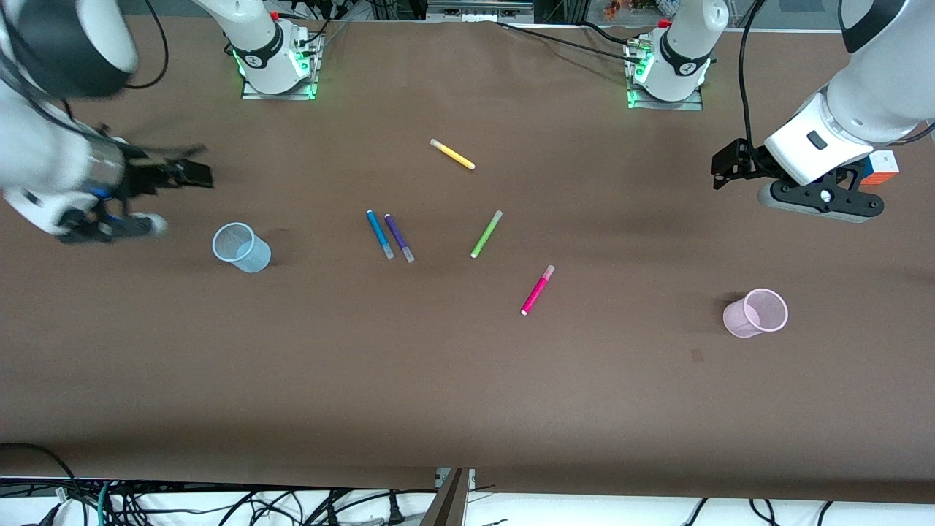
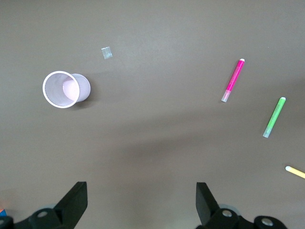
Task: Place pink and blue markers in matching cups
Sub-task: 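Reach the right gripper down toward the blue marker beside the purple one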
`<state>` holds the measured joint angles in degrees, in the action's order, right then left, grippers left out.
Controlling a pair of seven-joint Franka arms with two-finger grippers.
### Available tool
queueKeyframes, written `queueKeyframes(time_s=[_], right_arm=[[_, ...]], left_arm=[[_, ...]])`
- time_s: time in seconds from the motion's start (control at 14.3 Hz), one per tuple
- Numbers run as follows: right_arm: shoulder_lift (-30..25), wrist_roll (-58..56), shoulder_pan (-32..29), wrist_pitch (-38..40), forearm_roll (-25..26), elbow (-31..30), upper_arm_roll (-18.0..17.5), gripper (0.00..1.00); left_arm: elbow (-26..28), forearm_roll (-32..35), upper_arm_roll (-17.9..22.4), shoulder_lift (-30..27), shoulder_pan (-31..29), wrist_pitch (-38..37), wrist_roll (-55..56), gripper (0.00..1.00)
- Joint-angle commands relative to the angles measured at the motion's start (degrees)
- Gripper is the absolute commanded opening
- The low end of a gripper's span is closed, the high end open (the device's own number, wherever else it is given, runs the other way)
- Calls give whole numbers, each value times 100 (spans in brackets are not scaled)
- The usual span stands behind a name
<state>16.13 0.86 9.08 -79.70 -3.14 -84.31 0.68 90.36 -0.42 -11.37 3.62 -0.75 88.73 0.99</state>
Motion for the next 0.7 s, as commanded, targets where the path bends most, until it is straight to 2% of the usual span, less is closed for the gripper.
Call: queueKeyframes(time_s=[0.0, 0.42, 0.63], right_arm=[[539, 37, 294, -238, -46, 125, -51, 100], [1558, 141, 1288, -1810, -81, 46, -51, 100], [2024, 160, 1579, -2400, -81, 46, -51, 100]], left_arm=[[132, -55, 12, -10, -57, 83, -82, 100], [131, -55, 3, -10, -74, 65, -82, 100], [149, -55, 3, -10, -74, 65, -29, 100]])
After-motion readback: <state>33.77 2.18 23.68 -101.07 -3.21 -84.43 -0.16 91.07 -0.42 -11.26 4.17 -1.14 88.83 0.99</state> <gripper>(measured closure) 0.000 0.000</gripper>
